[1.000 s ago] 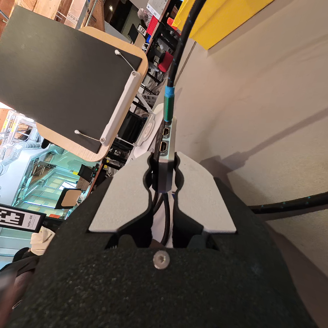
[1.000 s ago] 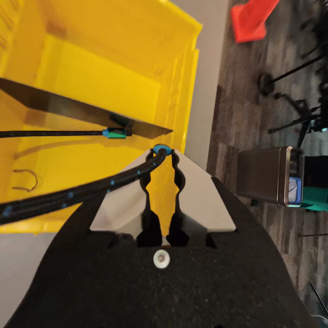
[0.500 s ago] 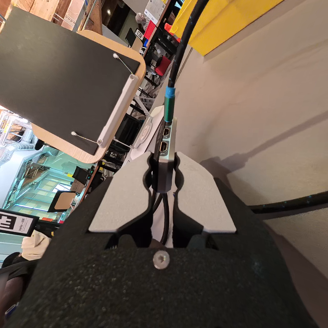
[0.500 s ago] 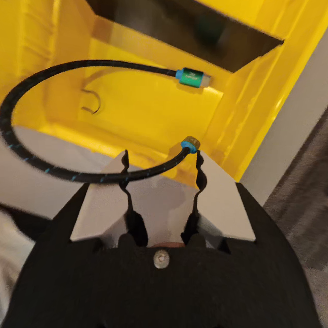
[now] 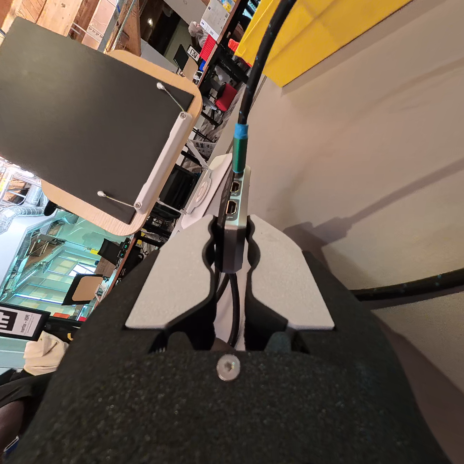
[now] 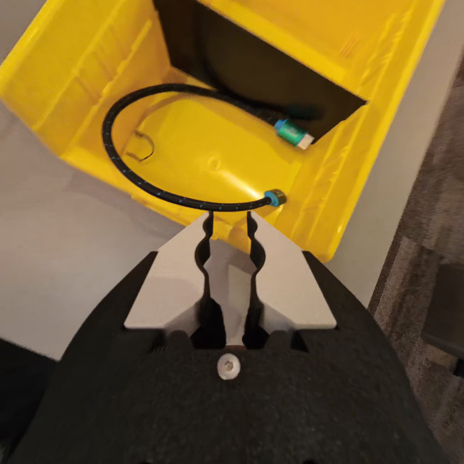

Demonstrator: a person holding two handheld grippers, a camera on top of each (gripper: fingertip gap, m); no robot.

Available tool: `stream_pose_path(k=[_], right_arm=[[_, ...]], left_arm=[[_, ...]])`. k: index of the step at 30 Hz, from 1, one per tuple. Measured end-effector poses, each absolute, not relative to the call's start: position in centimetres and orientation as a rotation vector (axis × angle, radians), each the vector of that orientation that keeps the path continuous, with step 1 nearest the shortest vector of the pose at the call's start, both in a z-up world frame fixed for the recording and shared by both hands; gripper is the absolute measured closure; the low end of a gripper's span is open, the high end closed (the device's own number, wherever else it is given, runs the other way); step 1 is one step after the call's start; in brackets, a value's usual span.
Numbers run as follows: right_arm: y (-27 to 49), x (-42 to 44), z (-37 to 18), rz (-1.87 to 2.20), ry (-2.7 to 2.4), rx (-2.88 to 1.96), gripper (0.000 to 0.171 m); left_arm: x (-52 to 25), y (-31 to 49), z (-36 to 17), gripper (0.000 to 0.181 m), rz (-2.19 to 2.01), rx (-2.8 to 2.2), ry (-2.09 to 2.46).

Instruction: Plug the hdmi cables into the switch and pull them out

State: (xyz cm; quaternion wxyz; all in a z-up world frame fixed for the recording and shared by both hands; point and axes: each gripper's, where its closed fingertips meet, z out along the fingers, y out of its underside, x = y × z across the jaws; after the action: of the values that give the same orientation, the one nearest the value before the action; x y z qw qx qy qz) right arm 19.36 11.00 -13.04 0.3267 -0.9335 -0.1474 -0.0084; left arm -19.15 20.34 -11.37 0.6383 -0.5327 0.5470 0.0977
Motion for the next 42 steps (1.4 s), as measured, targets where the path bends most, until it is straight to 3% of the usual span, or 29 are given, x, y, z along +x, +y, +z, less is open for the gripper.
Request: stream_pose_path(k=[7, 12, 18, 23, 29, 37, 40, 42], right_arm=[[11.1, 20.9, -14.1, -0.143, -0.249, -2.481, 0.143], [10.7, 19.8, -10.9, -0.076, -0.141, -2.375, 0.138], [11.8, 4.3, -2.9, 0.521, -0.327, -1.863, 0.132], [13.8, -6.3, -7.5, 0.593, -0.507, -1.857, 0.125], [15.2, -13.7, -6.3, 0.532, -0.575, -1.663, 0.125], [15.6, -15.2, -6.7, 0.501, -0.562, -1.688, 0.13], [15.5, -14.8, -6.1, 0.501, -0.507, -1.663, 0.148], [15.5, -14.4, -5.9, 0.492, -0.485, -1.666, 0.151]], left_arm=[[-19.0, 20.1, -11.2, 0.16, 0.211, -1.224, 1.247], [-19.7, 20.1, -10.4, 0.161, 0.182, -1.216, 1.21], [-19.9, 18.8, -9.1, 0.161, 0.131, -1.14, 1.202], [-20.2, 16.6, -7.4, 0.161, 0.124, -1.089, 1.181], [-19.1, 14.8, -7.2, 0.161, 0.065, -1.101, 1.179], [-18.5, 14.7, -8.2, 0.161, 0.089, -1.141, 1.177], [-18.2, 14.6, -8.4, 0.161, 0.079, -1.137, 1.183], [-18.0, 14.5, -8.6, 0.161, 0.081, -1.147, 1.183]])
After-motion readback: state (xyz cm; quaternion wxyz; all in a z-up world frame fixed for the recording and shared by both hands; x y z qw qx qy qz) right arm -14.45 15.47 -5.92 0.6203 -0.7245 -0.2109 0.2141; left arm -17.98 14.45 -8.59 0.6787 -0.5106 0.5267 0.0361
